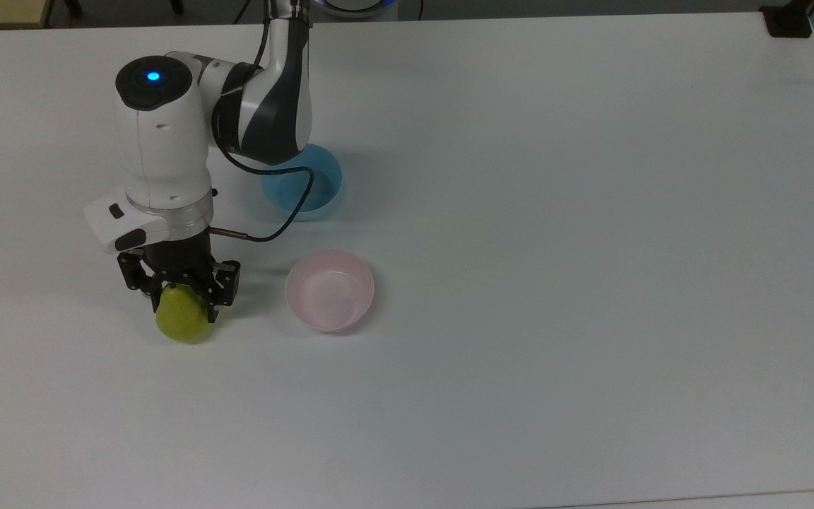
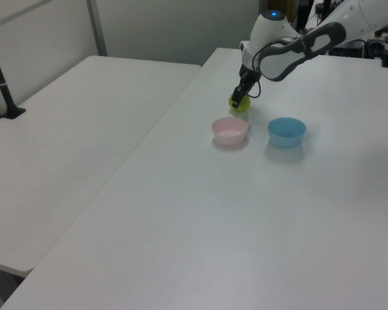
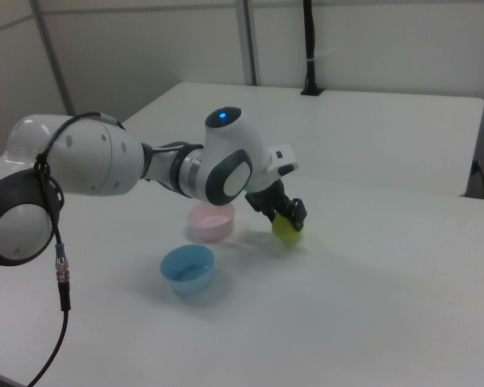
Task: Place the pear in the bowl
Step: 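Lift the pear and carry it over the pink bowl, then lower the pear into the pink bowl and open the gripper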
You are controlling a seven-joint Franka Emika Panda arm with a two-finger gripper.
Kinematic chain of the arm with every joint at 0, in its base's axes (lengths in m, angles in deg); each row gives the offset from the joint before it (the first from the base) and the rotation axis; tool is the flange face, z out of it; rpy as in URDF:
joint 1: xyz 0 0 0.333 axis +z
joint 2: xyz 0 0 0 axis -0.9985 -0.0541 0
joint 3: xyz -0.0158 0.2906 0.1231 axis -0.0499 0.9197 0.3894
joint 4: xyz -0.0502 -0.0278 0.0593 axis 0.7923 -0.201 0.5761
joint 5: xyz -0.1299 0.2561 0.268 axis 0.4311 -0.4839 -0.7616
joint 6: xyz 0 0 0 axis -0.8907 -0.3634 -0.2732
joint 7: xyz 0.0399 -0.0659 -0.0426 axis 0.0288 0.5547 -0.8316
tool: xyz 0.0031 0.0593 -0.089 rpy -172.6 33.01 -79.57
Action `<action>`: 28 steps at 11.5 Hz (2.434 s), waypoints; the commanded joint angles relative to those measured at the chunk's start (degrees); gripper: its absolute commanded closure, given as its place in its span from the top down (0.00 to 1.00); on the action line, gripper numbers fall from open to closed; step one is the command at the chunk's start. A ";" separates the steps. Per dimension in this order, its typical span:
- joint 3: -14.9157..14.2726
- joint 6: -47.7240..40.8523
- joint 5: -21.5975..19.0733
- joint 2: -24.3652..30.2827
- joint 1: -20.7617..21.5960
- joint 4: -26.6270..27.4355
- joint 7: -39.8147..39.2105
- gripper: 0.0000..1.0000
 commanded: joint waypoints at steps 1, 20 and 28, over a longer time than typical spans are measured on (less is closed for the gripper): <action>-0.13 -0.82 -0.85 7.24 -0.43 4.13 0.59 0.38; -0.05 -12.61 1.60 10.27 14.50 5.03 14.47 0.39; 0.04 -6.98 3.28 6.04 14.77 5.03 14.39 0.56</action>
